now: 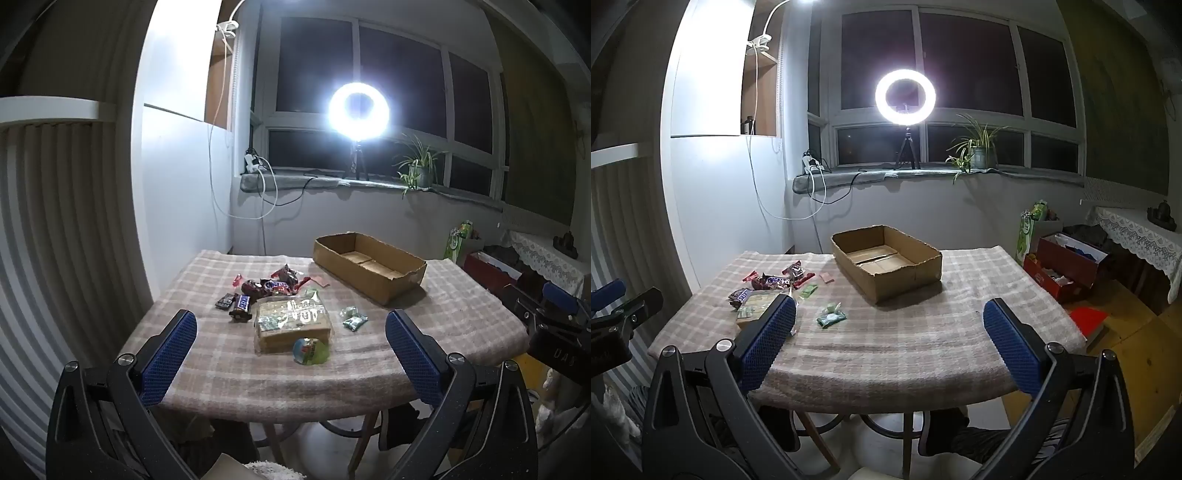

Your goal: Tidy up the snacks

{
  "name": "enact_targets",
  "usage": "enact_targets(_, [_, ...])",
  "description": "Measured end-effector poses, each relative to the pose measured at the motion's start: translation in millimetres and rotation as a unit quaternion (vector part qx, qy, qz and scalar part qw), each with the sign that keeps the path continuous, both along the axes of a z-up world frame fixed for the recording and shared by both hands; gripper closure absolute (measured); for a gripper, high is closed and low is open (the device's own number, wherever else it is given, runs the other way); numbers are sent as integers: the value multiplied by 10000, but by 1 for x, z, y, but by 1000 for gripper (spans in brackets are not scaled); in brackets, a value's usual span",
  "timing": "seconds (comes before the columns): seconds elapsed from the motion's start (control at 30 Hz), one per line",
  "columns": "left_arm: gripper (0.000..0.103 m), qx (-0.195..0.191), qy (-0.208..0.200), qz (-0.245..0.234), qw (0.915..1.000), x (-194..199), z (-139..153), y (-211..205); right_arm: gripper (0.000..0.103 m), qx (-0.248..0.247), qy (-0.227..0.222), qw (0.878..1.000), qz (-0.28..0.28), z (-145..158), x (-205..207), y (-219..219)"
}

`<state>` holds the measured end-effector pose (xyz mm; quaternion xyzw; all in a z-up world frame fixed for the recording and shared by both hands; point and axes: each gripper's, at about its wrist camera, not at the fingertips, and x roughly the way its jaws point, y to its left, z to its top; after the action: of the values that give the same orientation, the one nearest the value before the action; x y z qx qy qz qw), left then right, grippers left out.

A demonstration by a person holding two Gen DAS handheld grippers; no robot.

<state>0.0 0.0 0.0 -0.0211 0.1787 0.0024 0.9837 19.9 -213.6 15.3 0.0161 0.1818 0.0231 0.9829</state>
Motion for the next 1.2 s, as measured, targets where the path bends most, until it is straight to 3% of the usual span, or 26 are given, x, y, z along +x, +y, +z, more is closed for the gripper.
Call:
enact_targets(0.37, [1, 12, 11, 90, 10000, -10, 6, -12, 0, 36, 29, 10000, 11, -1, -1, 1])
enact_targets(0.43, [1, -118, 44, 49, 9999, -1, -2, 2, 0, 37, 36, 10000, 10, 0, -1, 1])
enact_targets(1.2, [1, -118, 29, 47, 9999, -1, 0, 3, 0, 55, 64, 10000, 24, -1, -2, 2])
